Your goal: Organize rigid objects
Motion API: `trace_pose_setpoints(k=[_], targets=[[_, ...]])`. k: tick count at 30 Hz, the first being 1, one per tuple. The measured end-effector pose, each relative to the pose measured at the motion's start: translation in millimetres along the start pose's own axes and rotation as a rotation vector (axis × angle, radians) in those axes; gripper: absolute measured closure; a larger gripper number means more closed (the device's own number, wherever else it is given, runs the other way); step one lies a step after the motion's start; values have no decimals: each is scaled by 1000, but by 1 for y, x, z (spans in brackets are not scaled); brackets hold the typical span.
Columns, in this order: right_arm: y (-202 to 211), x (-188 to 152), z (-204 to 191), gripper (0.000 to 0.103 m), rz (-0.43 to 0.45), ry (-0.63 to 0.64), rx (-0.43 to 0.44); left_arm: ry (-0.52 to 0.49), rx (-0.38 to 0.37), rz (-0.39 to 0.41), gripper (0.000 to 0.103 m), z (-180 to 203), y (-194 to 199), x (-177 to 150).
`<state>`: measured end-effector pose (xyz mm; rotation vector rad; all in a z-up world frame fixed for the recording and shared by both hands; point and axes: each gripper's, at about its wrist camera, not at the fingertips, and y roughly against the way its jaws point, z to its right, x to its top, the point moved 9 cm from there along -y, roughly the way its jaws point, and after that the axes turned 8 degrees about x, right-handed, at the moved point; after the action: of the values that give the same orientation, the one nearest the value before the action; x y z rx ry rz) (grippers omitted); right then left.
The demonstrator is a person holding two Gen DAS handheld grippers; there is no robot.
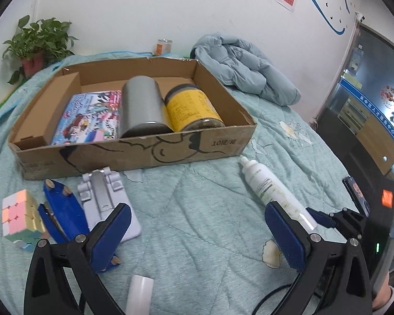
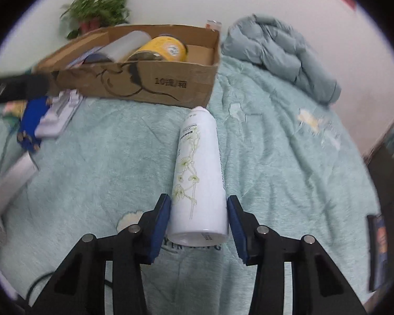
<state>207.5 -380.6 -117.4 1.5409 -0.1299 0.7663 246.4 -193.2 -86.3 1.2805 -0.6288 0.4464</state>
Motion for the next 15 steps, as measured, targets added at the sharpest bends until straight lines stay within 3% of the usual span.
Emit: trace_pose_setpoints(k=[1,4,8,10,15], targets=[[2,-2,-12,58,5,51,11,0,-12,-10,0,2,-3,-1],[12,-2,-39,55,42,73,186,-1,-72,-60,0,10,-15,-5],[19,7,-31,45,79,-60,276,-12,-150,-130,1,24,-32,-9],[9,10,-27,45,44,-151,345,-12,-199,-159,1,33,-40,-9],[-6,7,-39,43,-10,-208,390,-2,-285,-240,3,52,-62,-9]])
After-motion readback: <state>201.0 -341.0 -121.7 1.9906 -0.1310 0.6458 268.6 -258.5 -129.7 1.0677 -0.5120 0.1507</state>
